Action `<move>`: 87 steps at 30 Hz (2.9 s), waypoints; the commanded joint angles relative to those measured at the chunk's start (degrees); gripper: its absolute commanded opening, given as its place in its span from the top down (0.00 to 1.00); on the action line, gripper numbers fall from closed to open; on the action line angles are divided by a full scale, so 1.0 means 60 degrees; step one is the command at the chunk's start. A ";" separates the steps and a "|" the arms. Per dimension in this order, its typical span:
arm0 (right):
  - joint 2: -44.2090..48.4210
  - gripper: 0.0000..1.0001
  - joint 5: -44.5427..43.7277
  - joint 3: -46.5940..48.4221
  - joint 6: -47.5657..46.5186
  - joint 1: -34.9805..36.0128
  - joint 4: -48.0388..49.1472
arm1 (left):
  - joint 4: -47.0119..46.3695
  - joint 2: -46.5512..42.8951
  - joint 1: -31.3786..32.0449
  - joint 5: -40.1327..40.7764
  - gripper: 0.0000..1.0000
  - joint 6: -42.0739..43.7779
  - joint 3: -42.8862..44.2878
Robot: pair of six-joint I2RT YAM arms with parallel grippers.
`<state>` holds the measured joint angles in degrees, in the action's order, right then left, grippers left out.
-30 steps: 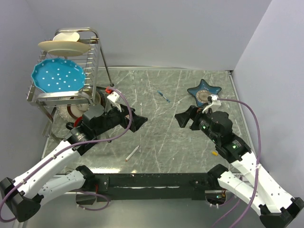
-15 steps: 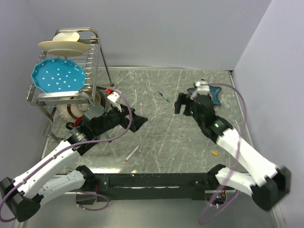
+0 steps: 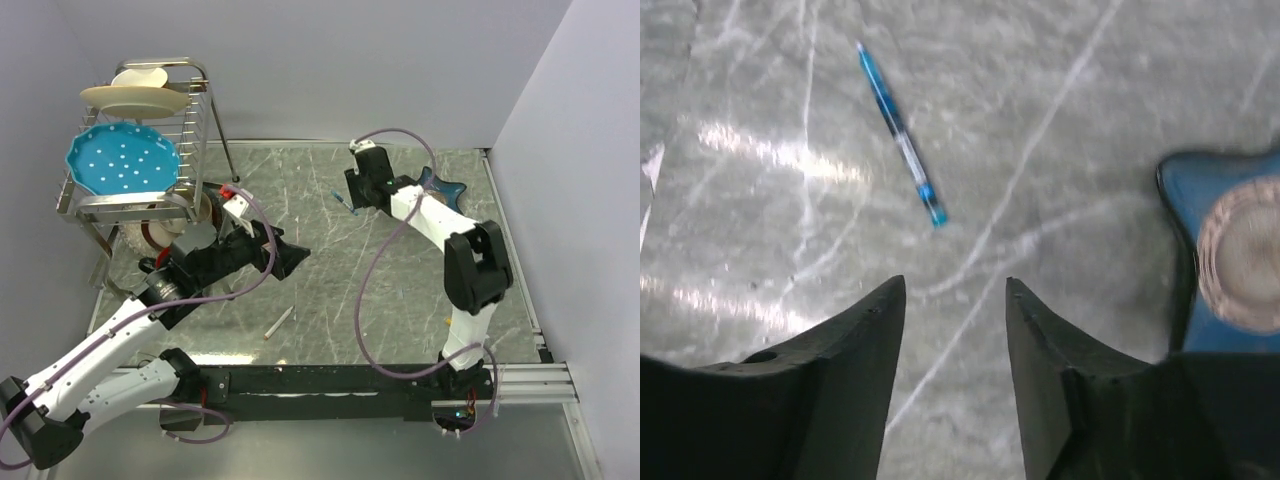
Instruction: Insert the pens into the pen caps
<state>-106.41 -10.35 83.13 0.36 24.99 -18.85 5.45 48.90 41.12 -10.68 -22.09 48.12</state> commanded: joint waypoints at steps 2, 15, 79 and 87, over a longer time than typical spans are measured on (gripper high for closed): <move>-0.1087 0.50 0.0977 0.1363 -0.0661 -0.0269 -0.0710 | 0.0057 -0.0387 0.0060 0.0197 0.01 0.0297 0.0418; -0.2917 0.57 0.1361 0.2827 -0.0426 -0.0386 -0.1267 | -0.0103 -0.0548 0.0060 0.0183 0.01 0.0371 0.0257; 0.9836 1.00 0.5372 -0.8624 0.5886 0.1326 0.6875 | -0.3486 0.0108 0.0133 -0.0637 0.15 -0.4389 -0.0769; 1.1070 1.00 0.5811 -0.9168 0.6297 0.1533 0.7038 | -0.4468 0.1619 0.0353 -0.1413 0.33 -0.4376 -0.0169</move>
<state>-41.28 22.13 28.69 35.64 33.71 18.48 -13.82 56.77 42.19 -15.49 -46.92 43.94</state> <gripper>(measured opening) 0.035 0.711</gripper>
